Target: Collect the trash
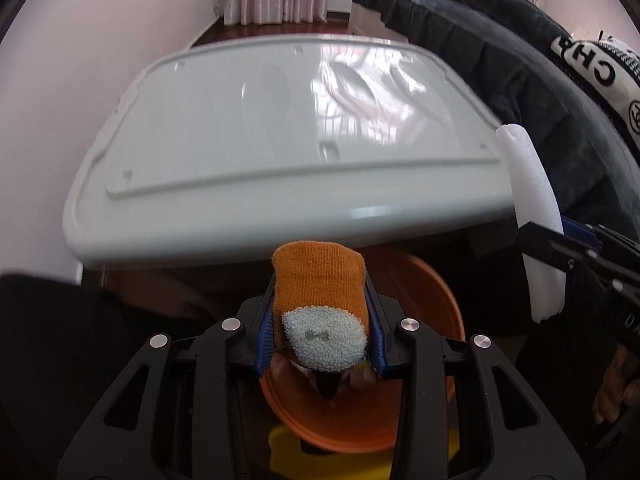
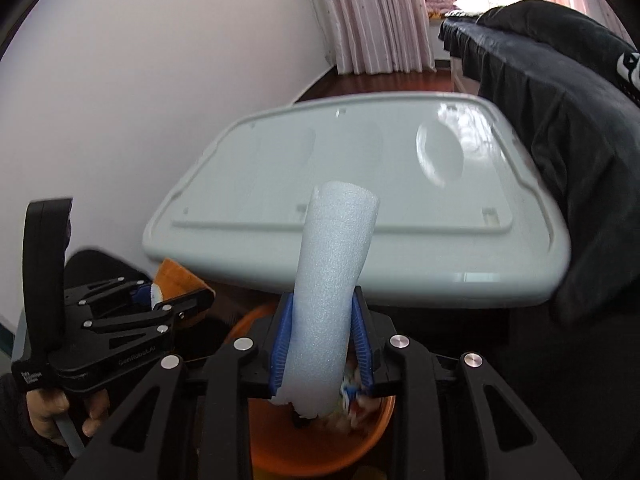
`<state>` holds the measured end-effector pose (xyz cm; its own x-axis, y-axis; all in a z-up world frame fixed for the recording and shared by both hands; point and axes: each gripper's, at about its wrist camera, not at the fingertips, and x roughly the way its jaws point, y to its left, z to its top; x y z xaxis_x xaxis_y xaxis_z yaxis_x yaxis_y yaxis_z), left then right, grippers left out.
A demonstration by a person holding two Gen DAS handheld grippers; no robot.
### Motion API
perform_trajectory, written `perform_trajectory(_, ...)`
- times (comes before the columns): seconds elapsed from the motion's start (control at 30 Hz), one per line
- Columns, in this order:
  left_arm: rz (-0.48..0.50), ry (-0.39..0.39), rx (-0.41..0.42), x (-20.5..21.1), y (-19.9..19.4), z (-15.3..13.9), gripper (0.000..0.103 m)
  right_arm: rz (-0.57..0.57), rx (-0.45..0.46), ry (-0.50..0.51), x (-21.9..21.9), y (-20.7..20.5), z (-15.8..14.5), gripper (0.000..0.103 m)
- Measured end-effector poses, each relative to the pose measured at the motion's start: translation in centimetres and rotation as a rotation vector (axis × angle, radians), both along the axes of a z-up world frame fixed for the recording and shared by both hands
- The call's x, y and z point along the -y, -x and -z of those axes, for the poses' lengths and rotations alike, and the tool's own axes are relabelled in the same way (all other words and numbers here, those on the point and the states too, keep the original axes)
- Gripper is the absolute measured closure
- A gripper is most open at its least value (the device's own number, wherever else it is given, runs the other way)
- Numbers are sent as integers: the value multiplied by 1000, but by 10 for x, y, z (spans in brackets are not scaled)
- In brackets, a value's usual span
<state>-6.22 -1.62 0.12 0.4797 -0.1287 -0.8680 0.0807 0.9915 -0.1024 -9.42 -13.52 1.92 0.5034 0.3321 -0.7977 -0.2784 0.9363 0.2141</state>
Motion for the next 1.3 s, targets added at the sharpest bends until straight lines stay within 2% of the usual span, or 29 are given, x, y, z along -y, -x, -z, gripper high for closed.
perform_trajectory(0.13, 4, 0, -88, -3, 12, 22, 67, -49, -71, 31, -15, 23, 21, 74)
perform_trajectory(0.27, 10, -14, -208, -5, 14, 49, 67, -90, -141, 72, -31, 26, 42, 73)
perform_trajectory(0.4, 9, -14, -258, -4, 10, 63, 67, -99, -192, 103, -36, 15, 59, 72)
perform_trajectory(0.6, 0, -3, -327, -5, 8, 81, 66, -97, -262, 97, -37, 5, 77, 71)
perform_trajectory(0.8, -1, -6, -341, -5, 8, 85, 66, -97, -277, 101, -38, 1, 81, 67)
perform_trajectory(0.83, -5, -11, -341, -6, 8, 85, 62, -96, -278, 99, -38, 0, 81, 62)
perform_trajectory(0.87, -10, -17, -343, -6, 8, 84, 54, -93, -276, 101, -39, 0, 81, 44)
perform_trajectory(0.9, -15, -25, -346, -6, 7, 85, 48, -83, -264, 108, -38, 1, 80, 37)
perform_trajectory(0.93, -23, -39, -349, -7, 7, 85, 38, -76, -249, 109, -37, 2, 77, 32)
perform_trajectory(1.3, -43, -31, -295, -13, 6, 76, 35, 25, -191, 58, -13, 4, 61, 30)
